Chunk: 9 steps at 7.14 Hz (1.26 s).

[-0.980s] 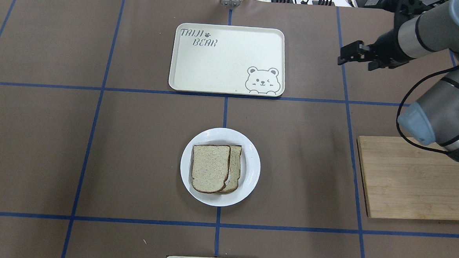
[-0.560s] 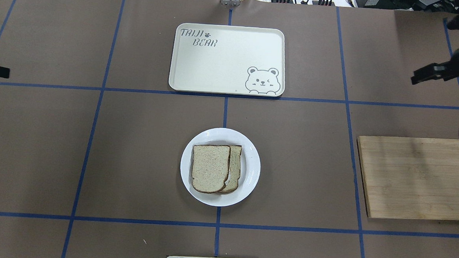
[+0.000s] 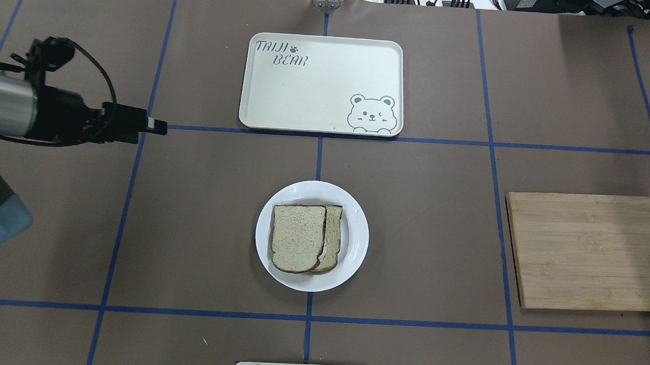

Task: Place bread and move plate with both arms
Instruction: 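Withdraw the right arm away from the plate while the left arm reaches in, then move the left gripper to the plate rim and grip it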

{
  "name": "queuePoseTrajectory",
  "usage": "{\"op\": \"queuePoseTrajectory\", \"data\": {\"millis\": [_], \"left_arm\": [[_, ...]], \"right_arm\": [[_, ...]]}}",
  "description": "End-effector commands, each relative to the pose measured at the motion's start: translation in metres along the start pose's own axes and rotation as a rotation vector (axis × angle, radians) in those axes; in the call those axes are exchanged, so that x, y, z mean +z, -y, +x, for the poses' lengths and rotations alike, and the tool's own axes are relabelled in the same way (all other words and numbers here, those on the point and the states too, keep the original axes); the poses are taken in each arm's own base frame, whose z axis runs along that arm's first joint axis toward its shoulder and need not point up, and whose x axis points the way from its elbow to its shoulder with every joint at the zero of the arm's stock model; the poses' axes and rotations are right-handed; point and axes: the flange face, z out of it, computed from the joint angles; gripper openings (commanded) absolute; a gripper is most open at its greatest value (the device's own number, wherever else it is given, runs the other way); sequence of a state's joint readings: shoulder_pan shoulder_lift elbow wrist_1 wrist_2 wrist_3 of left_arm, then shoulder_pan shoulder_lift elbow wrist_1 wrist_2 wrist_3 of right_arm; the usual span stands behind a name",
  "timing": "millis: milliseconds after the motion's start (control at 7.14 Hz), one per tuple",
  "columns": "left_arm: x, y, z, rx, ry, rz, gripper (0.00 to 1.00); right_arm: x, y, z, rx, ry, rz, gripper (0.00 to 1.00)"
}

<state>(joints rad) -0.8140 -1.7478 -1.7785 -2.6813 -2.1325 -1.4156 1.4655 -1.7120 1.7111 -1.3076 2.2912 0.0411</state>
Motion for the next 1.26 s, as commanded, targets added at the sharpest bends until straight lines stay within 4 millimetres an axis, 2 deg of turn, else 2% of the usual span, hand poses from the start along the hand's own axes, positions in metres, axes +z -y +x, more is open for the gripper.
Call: {"op": "queuePoseTrajectory", "data": {"millis": [0,140,280,560,700,840,980,1120], "left_arm": [[0.036,-0.034,0.014,-0.05,-0.027,-0.022,0.98],[0.052,-0.051,0.006,-0.057,-0.01,-0.054,0.98],[0.073,-0.07,0.0,-0.053,-0.011,-0.053,0.98],[0.116,-0.111,-0.013,-0.074,-0.029,-0.057,0.89],[0.13,-0.121,-0.005,-0.065,-0.064,-0.07,0.76],[0.138,-0.137,-0.002,-0.063,-0.077,-0.09,0.5],[0.145,-0.139,-0.002,-0.064,-0.076,-0.096,0.41],[0.15,-0.141,-0.006,-0.067,-0.065,-0.099,0.41]], "right_arm": [[-0.016,-0.022,0.022,0.114,0.022,-0.111,1.0],[-0.02,-0.024,0.01,0.135,-0.007,-0.182,1.0],[-0.031,-0.035,0.026,0.08,-0.029,-0.166,1.0],[-0.033,-0.033,0.027,0.071,-0.029,-0.159,1.0],[-0.033,-0.034,0.026,0.069,-0.026,-0.159,1.0],[-0.033,-0.035,0.027,0.071,-0.026,-0.159,1.0],[-0.033,-0.034,0.027,0.07,-0.026,-0.16,1.0],[-0.033,-0.034,0.027,0.069,-0.028,-0.159,1.0]]}}
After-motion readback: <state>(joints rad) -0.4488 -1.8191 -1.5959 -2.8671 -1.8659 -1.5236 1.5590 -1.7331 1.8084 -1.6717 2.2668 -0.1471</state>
